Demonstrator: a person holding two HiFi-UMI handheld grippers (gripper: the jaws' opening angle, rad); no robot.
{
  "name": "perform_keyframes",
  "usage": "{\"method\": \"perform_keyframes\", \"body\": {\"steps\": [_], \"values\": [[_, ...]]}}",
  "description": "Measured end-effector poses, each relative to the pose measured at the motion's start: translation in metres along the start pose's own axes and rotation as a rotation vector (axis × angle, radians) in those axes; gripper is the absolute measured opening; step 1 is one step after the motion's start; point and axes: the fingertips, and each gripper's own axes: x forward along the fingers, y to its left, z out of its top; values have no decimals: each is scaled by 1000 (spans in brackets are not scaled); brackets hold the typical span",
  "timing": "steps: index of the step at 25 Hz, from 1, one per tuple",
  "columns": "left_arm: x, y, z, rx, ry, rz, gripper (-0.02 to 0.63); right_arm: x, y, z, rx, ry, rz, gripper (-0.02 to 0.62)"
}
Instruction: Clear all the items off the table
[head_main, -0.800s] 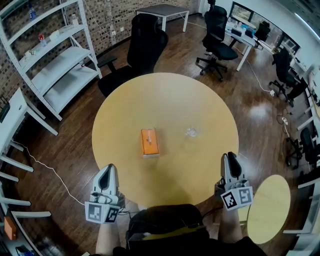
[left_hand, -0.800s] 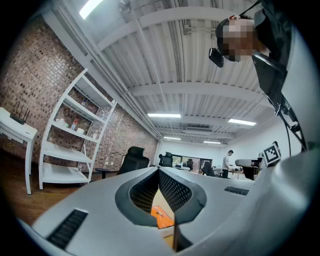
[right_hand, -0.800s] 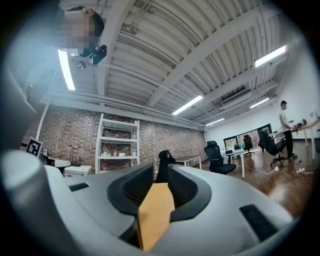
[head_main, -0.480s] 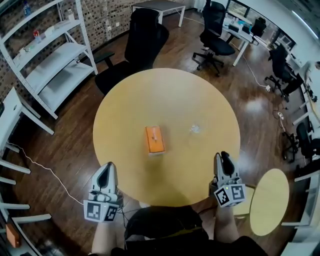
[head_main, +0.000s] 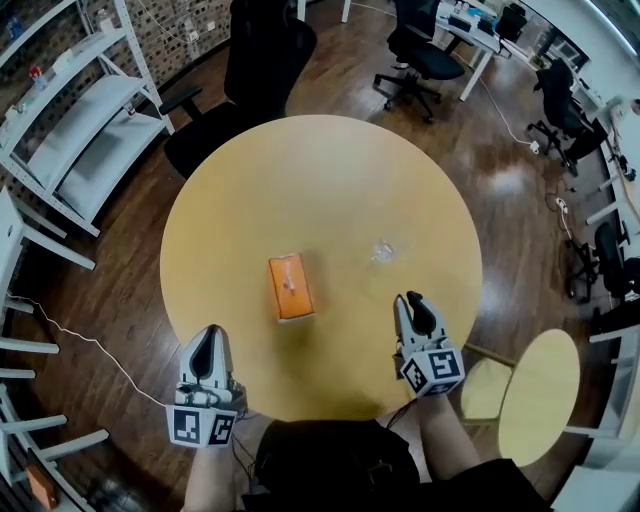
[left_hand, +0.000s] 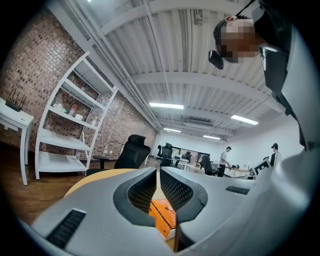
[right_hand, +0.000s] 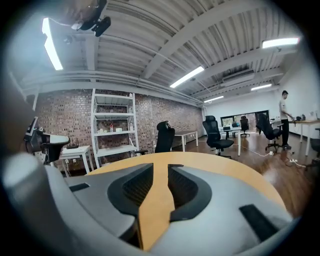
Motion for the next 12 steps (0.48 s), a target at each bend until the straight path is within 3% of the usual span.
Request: {"method": "perform_keyframes", "body": {"steps": [5, 8, 12], "values": [[35, -4, -44, -3, 108, 30, 72, 44, -17, -32, 31, 78, 13, 124], [45, -5, -80, -27, 183, 63, 154, 63, -29, -56, 63, 135, 11, 124], [57, 5, -102, -94, 198, 118, 166, 92, -35, -83, 101, 183, 25, 124]]}}
